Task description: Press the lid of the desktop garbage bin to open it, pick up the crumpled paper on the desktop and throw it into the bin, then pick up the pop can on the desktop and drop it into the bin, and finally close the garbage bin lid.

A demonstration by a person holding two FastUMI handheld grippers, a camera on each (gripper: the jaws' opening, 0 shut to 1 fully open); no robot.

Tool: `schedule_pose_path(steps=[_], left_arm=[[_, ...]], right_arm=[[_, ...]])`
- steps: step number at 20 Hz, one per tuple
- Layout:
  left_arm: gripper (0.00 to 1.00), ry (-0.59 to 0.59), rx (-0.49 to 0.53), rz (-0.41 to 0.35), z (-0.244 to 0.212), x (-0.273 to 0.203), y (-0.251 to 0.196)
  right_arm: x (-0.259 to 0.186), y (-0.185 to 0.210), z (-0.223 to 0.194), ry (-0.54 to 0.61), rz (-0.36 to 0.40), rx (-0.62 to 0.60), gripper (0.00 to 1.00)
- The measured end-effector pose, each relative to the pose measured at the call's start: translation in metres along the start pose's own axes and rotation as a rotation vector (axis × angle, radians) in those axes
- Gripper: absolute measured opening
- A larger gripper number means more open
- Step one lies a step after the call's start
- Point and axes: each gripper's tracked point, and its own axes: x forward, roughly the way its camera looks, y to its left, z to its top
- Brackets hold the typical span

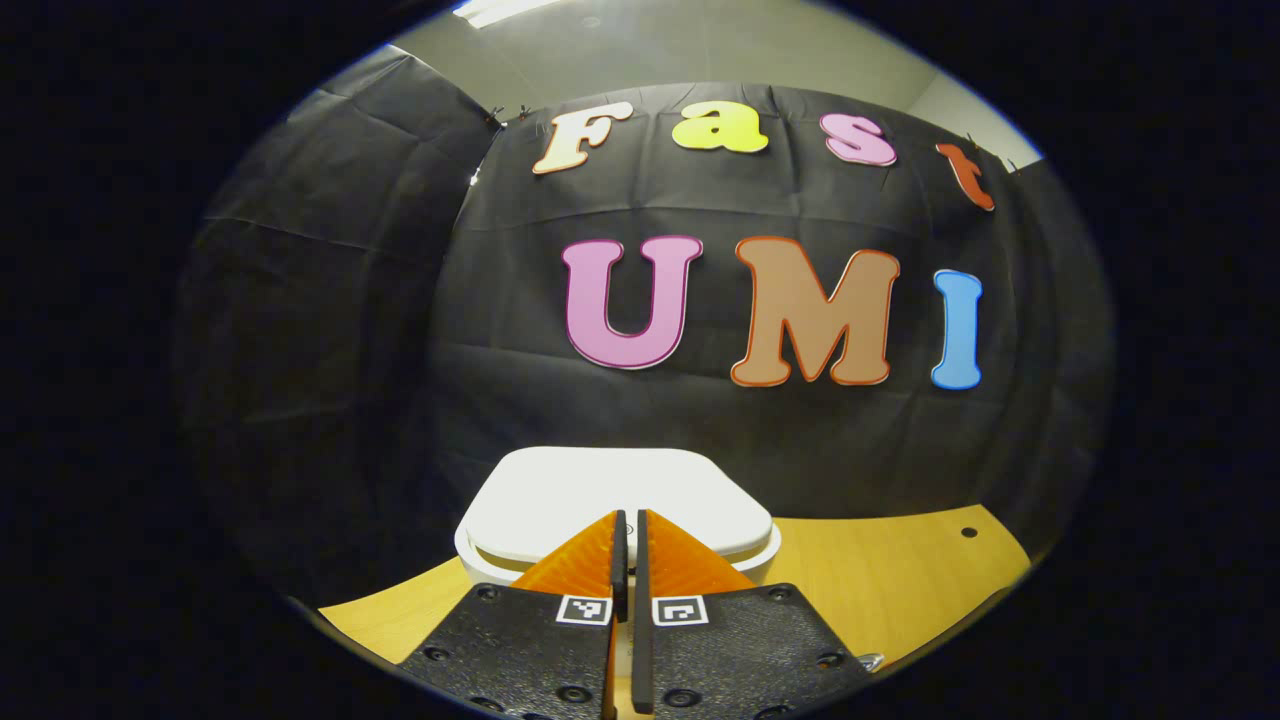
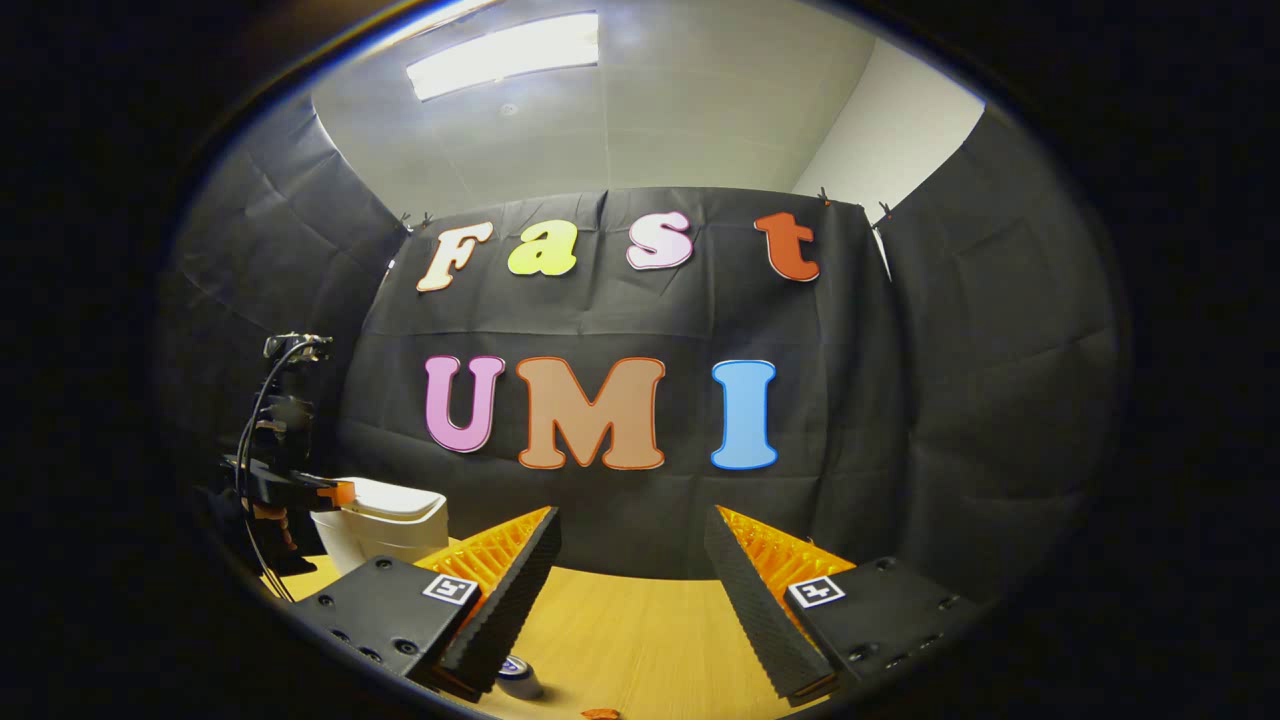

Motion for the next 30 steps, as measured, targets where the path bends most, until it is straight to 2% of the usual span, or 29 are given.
schedule_pose_path(steps=[2,5,6,7,11,13,14,15,18,20,21,22,23,30], left_arm=[[0.08,-0.053,-0.001,-0.062,0.019,-0.015,-0.017],[0.64,-0.117,0.049,-0.126,0.038,-0.037,-0.037],[0.73,-0.136,0.061,-0.142,0.042,-0.043,-0.042],[0.81,-0.142,0.066,-0.148,0.045,-0.05,-0.047],[0.9,-0.164,0.082,-0.201,0.044,-0.08,-0.07],[0.91,-0.174,0.118,-0.214,0.043,-0.091,-0.077],[0.94,-0.174,0.129,-0.223,0.039,-0.096,-0.08],[0.92,-0.173,0.138,-0.229,0.039,-0.1,-0.085],[0.92,-0.151,0.129,-0.242,0.03,-0.111,-0.09],[0.92,-0.128,0.113,-0.242,0.022,-0.116,-0.092],[0.92,-0.116,0.109,-0.235,0.018,-0.118,-0.09],[0.92,-0.103,0.104,-0.23,0.015,-0.119,-0.089],[0.94,-0.093,0.1,-0.225,0.011,-0.12,-0.088],[0.92,-0.043,0.097,-0.187,-0.005,-0.129,-0.079]], right_arm=[[0.001,0.002,-0.002,0.011,0.014,-0.003,0.96],[0.001,0.005,-0.002,0.01,0.027,-0.009,0.96],[0.001,0.006,-0.001,0.009,0.028,-0.007,1.0],[0.001,0.005,-0.002,0.01,0.03,-0.004,0.96],[0.008,0.006,-0.015,0.037,0.04,0.001,0.96],[0.011,0.007,-0.025,0.056,0.045,0.002,0.96],[0.012,0.008,-0.032,0.068,0.049,0.001,1.0],[0.015,0.008,-0.039,0.08,0.053,-0.002,0.96],[0.021,0.011,-0.064,0.13,0.066,-0.01,0.96],[0.024,0.013,-0.083,0.171,0.076,-0.016,1.0],[0.026,0.015,-0.093,0.192,0.082,-0.021,0.96],[0.027,0.016,-0.106,0.215,0.086,-0.027,1.0],[0.029,0.016,-0.119,0.244,0.092,-0.033,0.97],[0.032,0.02,-0.209,0.43,0.115,-0.078,0.97]])
